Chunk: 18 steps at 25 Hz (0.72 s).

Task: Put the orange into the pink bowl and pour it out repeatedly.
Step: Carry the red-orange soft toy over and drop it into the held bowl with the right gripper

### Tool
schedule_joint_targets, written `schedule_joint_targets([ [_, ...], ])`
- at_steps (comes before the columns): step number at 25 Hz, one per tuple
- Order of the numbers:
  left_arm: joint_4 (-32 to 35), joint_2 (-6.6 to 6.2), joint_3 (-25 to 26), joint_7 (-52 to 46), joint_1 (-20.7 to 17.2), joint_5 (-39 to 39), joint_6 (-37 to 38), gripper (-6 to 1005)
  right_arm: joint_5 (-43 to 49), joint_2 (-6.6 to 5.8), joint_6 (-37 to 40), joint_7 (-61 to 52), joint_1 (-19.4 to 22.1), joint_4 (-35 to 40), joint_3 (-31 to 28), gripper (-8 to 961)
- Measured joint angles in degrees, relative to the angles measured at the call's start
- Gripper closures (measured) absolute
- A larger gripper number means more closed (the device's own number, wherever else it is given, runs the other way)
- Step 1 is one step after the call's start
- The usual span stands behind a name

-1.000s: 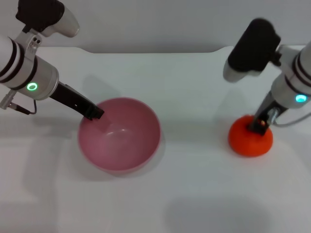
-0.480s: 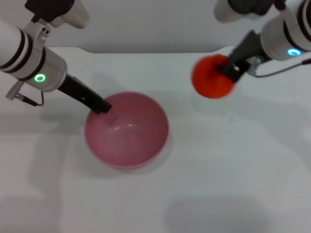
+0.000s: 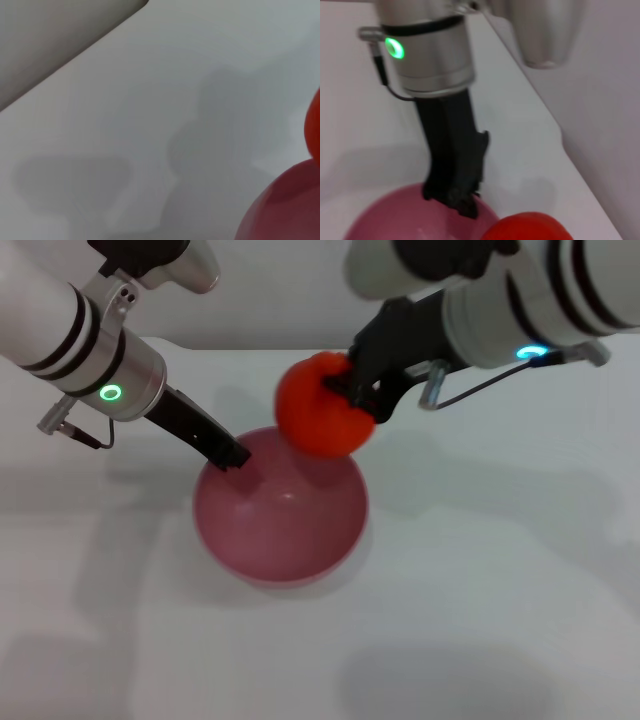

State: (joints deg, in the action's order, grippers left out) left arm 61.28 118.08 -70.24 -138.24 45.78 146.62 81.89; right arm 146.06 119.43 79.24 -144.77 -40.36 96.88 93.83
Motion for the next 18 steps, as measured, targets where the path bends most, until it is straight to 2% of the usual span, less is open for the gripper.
schedule_joint_targets([
  [12, -0.1, -0.03, -0.1, 0.5, 0.0, 0.0, -1.3, 958, -3.8, 0.19, -4.9, -0.2, 0.9, -2.8, 2.4, 866],
  [18, -0.2, -0.13, -0.1, 0.6, -0.1, 0.1, -1.6, 958, -3.8, 0.19, -6.2, -0.2, 1.5, -2.6, 2.6, 643],
])
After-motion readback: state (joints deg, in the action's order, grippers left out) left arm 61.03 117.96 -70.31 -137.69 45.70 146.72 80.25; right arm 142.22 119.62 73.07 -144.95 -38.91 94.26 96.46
